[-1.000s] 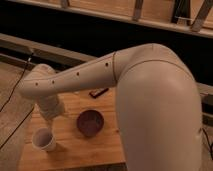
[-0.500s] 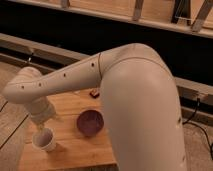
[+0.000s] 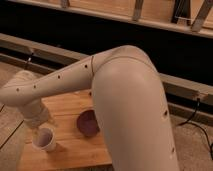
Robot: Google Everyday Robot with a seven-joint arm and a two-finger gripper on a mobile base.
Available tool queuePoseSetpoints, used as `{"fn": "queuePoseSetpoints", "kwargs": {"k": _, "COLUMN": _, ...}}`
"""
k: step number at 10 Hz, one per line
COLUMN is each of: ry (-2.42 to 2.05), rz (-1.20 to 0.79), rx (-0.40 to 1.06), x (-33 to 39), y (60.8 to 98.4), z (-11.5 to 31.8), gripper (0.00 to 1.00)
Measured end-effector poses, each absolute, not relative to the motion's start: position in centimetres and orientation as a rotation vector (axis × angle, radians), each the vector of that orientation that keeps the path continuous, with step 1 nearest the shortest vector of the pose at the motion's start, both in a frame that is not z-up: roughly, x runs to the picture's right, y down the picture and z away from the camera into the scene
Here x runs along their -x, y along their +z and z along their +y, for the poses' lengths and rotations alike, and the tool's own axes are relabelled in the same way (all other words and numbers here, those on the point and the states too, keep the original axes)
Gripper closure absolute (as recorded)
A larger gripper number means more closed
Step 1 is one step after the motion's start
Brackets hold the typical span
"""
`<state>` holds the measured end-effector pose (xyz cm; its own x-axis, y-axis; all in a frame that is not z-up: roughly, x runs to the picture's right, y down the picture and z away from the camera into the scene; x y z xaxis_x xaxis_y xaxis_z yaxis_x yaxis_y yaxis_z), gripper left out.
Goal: Pick up the ceramic cup
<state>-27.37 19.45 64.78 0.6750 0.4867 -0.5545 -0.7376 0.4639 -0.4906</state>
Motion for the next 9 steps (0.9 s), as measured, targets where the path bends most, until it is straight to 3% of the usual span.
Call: {"fn": "queuePoseSetpoints", "kwargs": {"k": 9, "ry": 0.725, "rz": 0.346, "rx": 0.816, "x": 28.6, "y": 65.6, "z": 21.8, "gripper": 0.35}}
